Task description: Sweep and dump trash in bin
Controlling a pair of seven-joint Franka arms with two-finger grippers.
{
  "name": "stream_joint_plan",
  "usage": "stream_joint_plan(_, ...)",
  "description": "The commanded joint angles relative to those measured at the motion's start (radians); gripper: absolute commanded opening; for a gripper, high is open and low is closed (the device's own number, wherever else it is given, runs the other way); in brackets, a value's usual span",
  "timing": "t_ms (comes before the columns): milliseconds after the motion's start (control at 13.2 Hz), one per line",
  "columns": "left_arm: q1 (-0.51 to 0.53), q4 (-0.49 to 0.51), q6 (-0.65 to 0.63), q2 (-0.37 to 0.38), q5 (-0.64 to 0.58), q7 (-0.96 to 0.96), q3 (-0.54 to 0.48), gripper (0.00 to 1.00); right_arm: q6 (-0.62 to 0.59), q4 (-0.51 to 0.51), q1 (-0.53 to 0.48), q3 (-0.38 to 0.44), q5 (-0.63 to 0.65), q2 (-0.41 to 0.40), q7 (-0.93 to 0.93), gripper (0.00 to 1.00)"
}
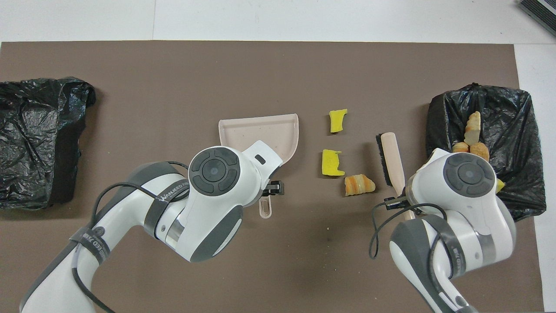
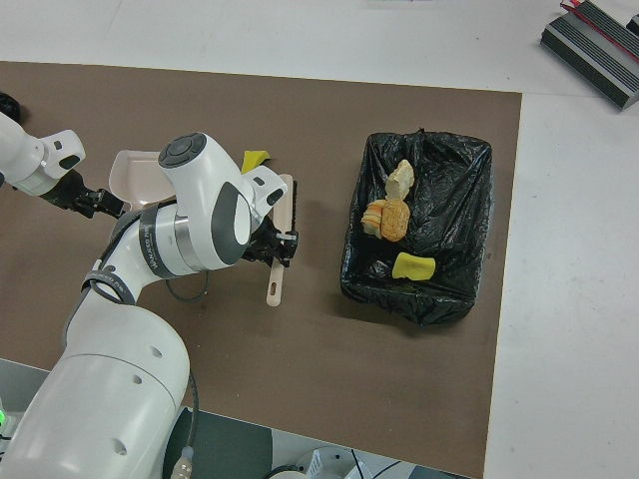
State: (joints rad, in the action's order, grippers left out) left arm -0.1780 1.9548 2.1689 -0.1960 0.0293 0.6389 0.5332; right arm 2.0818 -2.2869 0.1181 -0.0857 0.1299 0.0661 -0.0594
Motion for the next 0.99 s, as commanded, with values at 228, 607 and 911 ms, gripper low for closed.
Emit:
stream_joint_plan(228, -0.009, 0.009, 0.075, -0.060, -0.049, 0.030, -0.010, 0.90, 0.004, 0.012, -0.055, -0.012, 0.008, -0.003, 0.092, 0.00)
stream_joint_plan(607, -0.011, 0.006, 0.092, -0.082, -0.101, 0.085, -0.009, 0.74, -0.020, -0.002, -0.054, -0.012, -0.003, 0.009, 0.092, 0.00)
stream_joint_plan(911, -0.018, 0.006, 0.112, -0.083, -0.124, 0.074, -0.007, 0.00, -0.034, -0.008, -0.052, -0.012, -0.003, 0.015, 0.090, 0.00)
